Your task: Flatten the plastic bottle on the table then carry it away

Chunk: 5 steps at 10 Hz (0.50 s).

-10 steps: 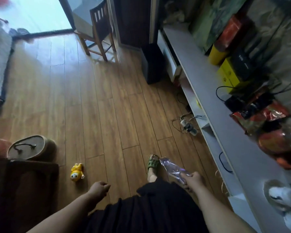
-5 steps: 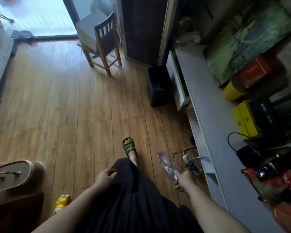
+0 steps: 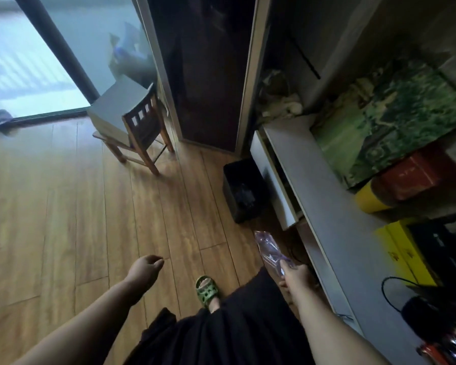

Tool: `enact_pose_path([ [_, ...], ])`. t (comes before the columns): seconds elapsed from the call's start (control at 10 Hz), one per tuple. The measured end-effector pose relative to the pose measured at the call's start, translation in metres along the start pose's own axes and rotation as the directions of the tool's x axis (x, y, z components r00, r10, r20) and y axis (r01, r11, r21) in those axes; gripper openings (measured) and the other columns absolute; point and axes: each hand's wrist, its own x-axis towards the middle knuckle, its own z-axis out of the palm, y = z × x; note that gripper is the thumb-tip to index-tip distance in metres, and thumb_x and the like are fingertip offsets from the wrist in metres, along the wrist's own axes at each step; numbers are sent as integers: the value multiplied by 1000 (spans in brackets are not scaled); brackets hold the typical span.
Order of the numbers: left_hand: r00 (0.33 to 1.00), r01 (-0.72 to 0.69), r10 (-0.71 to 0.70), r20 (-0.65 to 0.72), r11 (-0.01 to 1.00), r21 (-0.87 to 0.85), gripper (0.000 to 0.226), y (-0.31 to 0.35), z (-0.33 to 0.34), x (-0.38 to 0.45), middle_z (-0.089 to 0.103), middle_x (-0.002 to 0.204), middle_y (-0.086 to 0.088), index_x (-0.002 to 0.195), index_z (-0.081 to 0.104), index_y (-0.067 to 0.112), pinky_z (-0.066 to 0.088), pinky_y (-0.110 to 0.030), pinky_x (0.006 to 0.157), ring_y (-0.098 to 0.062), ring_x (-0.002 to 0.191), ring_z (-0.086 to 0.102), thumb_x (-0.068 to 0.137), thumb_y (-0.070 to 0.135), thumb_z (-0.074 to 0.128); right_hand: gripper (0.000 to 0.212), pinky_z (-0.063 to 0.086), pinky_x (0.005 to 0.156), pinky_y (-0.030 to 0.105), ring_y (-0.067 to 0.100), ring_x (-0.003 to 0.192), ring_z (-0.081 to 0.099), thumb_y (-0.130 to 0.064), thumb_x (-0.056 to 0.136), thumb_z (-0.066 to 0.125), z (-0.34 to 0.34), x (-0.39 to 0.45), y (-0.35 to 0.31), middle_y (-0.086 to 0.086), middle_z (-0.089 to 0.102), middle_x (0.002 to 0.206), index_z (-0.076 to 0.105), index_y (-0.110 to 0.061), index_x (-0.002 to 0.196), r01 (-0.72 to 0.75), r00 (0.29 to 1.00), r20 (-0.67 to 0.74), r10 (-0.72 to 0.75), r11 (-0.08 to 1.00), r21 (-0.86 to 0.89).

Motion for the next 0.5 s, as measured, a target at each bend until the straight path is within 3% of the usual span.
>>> enact_pose_path([
  [0.2,995,57,-55,80,998,-22,34,32,-16,39,59,127,-19,125,54,0,44,-40,100,-29,116,56,96,15,47,42,38,40,24,15,45,57,-33,87,65,39,31,-82,9,62,71,54,0,111,-1,1000,-16,2,1000,24],
  [0.4,981,159,-152,118,986,-47,34,56,-25,80,62,121,-22,123,56,-4,45,-35,89,-27,101,59,95,13,48,46,47,44,27,18,45,61,-38,85,65,65,80,-172,8,64,61,64,0,111,8,999,-37,-8,1000,-15],
  [0.5,978,202,-199,53,978,-59,34,79,-48,104,62,121,-21,123,55,-3,46,-39,95,-27,101,58,95,15,49,58,53,50,33,29,67,70,-42,90,60,74,100,-214,20,68,102,52,2,126,-59,997,54,61,997,-42],
])
